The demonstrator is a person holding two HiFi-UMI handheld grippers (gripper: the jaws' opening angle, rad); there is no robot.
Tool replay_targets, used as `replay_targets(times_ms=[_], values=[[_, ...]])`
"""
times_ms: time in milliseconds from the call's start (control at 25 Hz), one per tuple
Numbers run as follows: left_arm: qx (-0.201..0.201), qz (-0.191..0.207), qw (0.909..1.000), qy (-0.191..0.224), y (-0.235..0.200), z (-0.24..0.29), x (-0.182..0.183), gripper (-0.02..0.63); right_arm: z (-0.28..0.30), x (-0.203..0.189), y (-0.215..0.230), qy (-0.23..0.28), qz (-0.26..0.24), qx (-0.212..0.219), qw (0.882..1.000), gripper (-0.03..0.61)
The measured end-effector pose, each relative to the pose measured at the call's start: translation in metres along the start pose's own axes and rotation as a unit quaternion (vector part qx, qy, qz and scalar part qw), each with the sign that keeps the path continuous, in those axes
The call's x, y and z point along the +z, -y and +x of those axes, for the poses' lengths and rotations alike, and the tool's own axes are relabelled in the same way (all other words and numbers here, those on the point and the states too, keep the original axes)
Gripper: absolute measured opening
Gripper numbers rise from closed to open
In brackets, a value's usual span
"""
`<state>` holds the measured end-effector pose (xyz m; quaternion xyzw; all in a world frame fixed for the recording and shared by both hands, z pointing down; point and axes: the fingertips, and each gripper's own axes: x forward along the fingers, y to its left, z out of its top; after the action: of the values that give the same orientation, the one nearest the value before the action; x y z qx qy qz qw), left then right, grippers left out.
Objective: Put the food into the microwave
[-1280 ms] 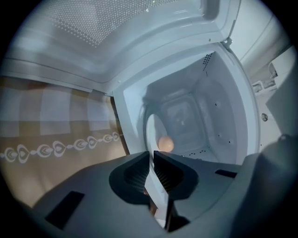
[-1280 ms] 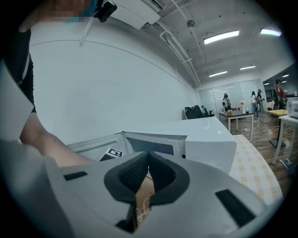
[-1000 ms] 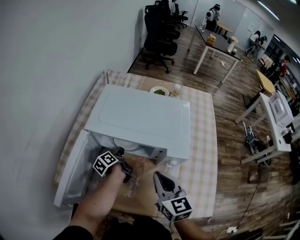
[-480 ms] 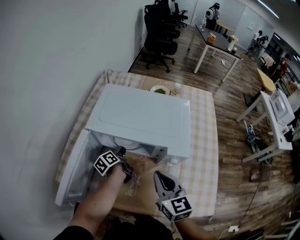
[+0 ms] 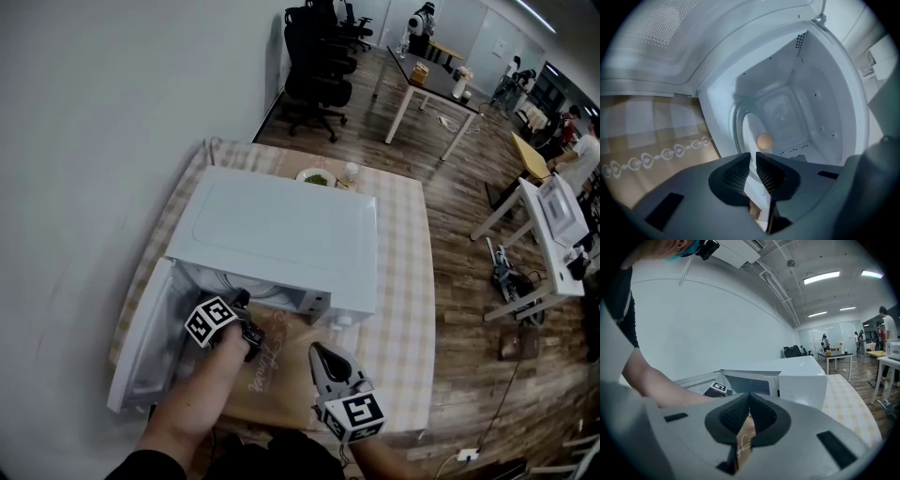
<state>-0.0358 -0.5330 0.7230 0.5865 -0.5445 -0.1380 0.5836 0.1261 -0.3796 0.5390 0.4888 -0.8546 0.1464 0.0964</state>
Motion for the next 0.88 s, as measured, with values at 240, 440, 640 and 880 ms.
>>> replay_targets(times_ms=[240, 440, 640, 880], values=[[-0.029, 0.002, 0.9996, 0.001, 0.005, 0.002, 0.003, 0.054, 0.003, -0.004, 0.0, 0.005, 0.007, 0.002, 1.0, 0.008], [-0.042, 0.028, 0.9987, -0.002, 0.021, -0.023, -0.003, 0.054, 0.002, 0.003, -0.007, 0.01, 0.01, 0.005, 1.0, 0.008], [-0.083, 0.101, 0.9913, -0.014, 0.049, -0.059, -0.023, 0.054, -0.005, 0.01, -0.018, 0.023, 0.009, 0.005, 1.0, 0.008], [-0.119, 0.161, 0.9796, -0.02, 0.065, -0.111, -0.04, 0.048, -0.023, 0.02, -0.033, 0.04, 0.01, -0.01, 0.999, 0.008]])
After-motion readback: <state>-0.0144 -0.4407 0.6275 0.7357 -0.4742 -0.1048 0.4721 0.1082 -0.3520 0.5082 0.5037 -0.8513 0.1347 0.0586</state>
